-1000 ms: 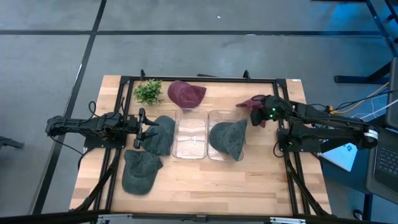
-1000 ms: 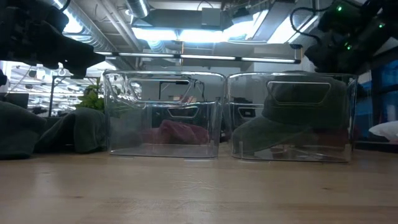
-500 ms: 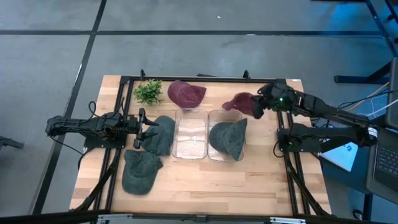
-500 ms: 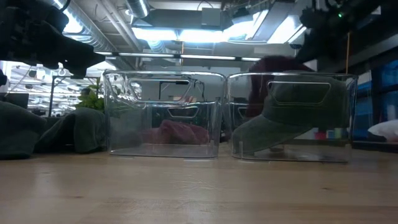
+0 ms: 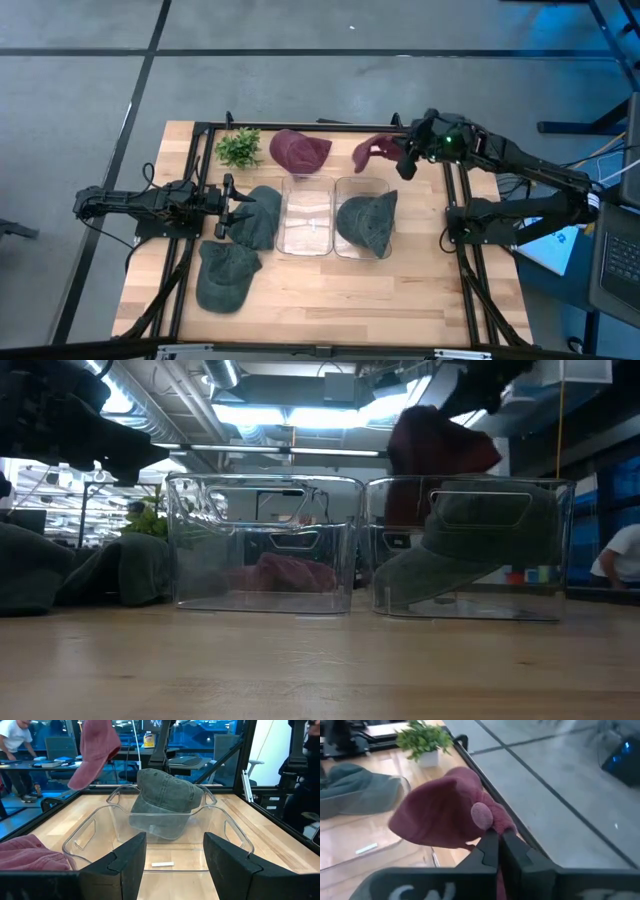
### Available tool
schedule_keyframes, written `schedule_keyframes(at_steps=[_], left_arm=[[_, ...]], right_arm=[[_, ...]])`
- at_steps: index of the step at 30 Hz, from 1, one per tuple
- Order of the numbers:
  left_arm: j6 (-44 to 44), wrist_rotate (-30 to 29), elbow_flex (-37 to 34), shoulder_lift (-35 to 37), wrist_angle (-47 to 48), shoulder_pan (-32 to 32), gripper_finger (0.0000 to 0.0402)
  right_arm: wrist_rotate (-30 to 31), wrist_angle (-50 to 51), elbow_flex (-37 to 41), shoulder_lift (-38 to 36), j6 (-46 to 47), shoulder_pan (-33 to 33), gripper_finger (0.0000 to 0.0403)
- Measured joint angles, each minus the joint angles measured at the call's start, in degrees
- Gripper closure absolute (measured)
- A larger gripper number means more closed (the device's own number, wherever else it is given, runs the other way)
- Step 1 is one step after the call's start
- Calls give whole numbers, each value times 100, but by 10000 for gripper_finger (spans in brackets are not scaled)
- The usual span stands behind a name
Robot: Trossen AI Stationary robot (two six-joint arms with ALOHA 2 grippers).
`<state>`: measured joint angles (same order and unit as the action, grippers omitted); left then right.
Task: Pick & Place hat
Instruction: Put the right red cap into the left transparent bin
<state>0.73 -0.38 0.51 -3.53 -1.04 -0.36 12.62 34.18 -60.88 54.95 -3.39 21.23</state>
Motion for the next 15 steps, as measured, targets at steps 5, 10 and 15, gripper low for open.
schedule_keyframes(at_steps=[5, 10, 15], left_arm=[[0, 0, -1, -1, 1, -1, 208], [0, 0, 0, -2, 2, -2, 208], [0, 0, -1, -2, 1, -1, 208]], right_arm=[[-85, -187, -385, 363, -550, -118, 401], [-349, -330, -746, 684, -842, -185, 401], [-708, -625, -861, 860, -914, -283, 401]])
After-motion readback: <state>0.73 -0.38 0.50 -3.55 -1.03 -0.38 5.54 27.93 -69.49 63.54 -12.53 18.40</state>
